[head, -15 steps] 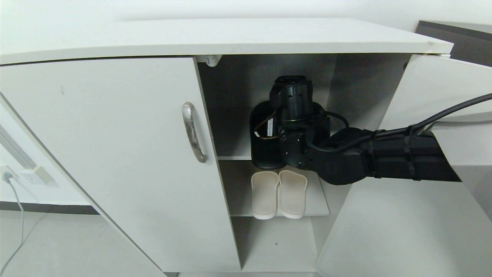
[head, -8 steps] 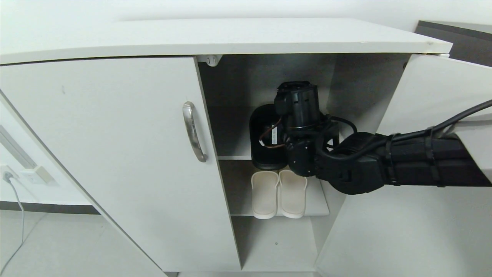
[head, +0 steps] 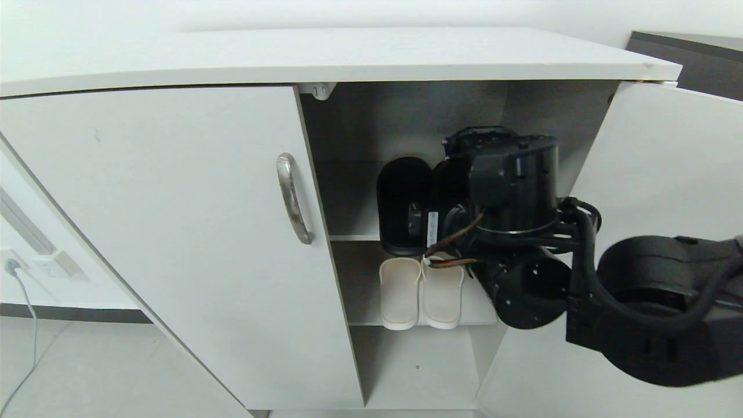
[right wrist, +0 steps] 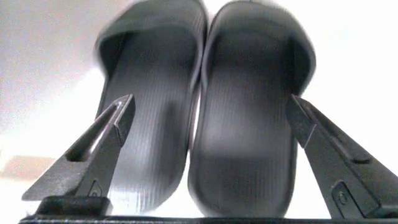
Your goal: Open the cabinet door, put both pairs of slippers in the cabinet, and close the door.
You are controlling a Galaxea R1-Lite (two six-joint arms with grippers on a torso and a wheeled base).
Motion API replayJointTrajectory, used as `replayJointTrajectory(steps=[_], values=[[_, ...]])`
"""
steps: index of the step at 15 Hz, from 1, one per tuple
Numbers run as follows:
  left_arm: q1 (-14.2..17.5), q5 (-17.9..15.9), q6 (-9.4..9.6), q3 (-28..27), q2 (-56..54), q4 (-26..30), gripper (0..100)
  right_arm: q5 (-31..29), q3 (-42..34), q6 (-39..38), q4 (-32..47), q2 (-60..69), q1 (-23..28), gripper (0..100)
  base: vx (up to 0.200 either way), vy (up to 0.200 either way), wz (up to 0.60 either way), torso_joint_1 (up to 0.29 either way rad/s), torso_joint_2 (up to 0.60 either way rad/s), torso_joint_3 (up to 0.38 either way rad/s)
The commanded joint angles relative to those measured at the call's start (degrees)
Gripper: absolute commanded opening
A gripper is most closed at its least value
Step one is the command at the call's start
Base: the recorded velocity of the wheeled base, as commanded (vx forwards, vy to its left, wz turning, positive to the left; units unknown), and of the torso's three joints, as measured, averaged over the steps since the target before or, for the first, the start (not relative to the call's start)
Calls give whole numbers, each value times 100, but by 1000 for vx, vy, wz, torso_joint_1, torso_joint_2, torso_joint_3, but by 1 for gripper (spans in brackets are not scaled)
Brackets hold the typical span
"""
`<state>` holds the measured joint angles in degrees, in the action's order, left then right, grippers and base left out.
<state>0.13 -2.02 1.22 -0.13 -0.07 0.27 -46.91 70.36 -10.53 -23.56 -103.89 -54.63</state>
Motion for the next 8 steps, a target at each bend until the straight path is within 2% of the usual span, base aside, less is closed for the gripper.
replayJointTrajectory(steps=[1,5,6,8], values=[[4,0,1,-4,7,0,0,507,-1200,60,-658,765,-233,100,0,0,0,0,0,0],[4,0,1,-4,7,0,0,780,-1464,253,-764,1046,-452,100,0,0,0,0,0,0],[4,0,1,5,7,0,0,780,-1517,253,-764,1037,-488,0,0,0,0,0,0,0],[4,0,1,-4,7,0,0,789,-1605,262,-764,1002,-540,0,0,0,0,0,0,0]])
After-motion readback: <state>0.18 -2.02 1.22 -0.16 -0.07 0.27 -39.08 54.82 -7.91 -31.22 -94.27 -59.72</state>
